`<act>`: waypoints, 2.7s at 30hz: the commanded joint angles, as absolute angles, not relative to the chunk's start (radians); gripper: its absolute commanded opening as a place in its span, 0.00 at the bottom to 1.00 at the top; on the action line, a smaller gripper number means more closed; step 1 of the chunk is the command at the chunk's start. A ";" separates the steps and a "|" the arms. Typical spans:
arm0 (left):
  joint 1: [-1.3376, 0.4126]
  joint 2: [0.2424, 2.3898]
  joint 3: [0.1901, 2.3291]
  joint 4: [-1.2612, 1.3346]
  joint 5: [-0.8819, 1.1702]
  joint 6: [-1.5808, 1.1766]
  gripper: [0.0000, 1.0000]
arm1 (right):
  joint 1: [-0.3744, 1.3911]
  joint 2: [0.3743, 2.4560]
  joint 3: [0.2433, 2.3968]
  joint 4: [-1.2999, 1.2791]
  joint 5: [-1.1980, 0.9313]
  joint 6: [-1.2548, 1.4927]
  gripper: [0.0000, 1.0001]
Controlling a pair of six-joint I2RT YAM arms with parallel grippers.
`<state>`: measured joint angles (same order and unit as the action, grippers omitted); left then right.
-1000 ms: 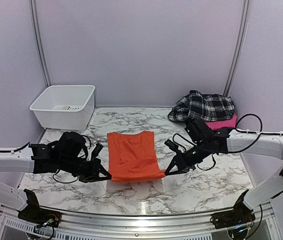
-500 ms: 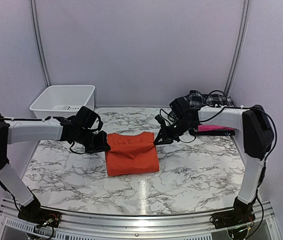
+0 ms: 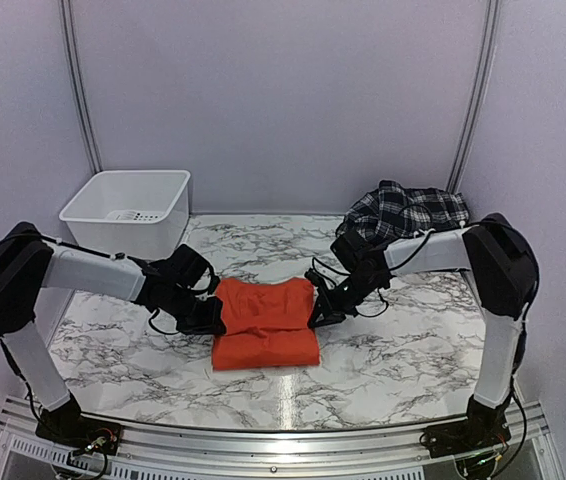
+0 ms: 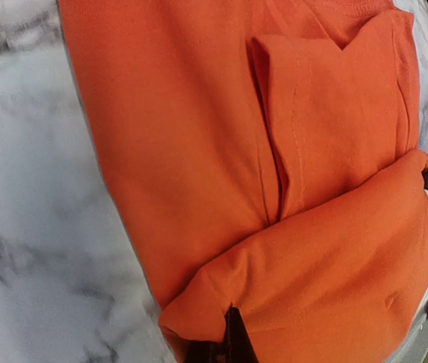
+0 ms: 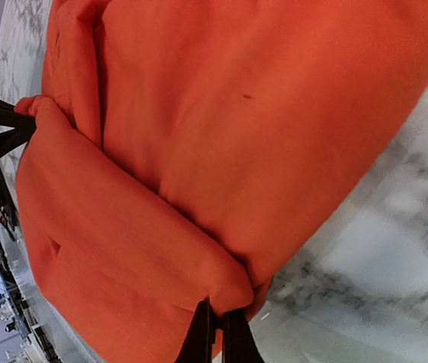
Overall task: Fold and stack the mixed laundry pile
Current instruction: Fold the 2/3-rectangle-folded T-shirt at the center of the board, then adjust the square-folded T-shirt at the center of the board.
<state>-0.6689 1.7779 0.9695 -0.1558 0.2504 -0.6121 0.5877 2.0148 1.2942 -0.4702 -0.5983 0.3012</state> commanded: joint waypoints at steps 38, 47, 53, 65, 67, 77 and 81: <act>-0.518 1.682 1.139 -0.333 0.394 -0.507 0.00 | 0.502 2.008 1.627 -0.666 -0.614 0.265 0.00; -0.470 1.799 1.209 -0.328 0.420 -0.485 0.00 | 0.472 2.144 1.746 -0.676 -0.638 0.253 0.00; -0.452 1.851 1.236 -0.329 0.370 -0.501 0.12 | 0.454 2.223 1.853 -0.687 -0.641 0.272 0.17; -0.466 1.647 1.112 -0.252 0.365 -0.426 0.46 | 0.434 2.001 1.653 -0.590 -0.736 0.255 0.41; -0.500 1.661 1.105 -0.240 0.408 -0.417 0.45 | 0.466 2.000 1.624 -0.555 -0.778 0.267 0.40; -0.540 1.839 1.142 -0.119 0.419 -0.514 0.31 | 0.548 2.157 1.695 -0.458 -0.833 0.286 0.32; -0.506 1.950 1.211 -0.090 0.404 -0.533 0.31 | 0.546 2.251 1.722 -0.424 -0.843 0.309 0.30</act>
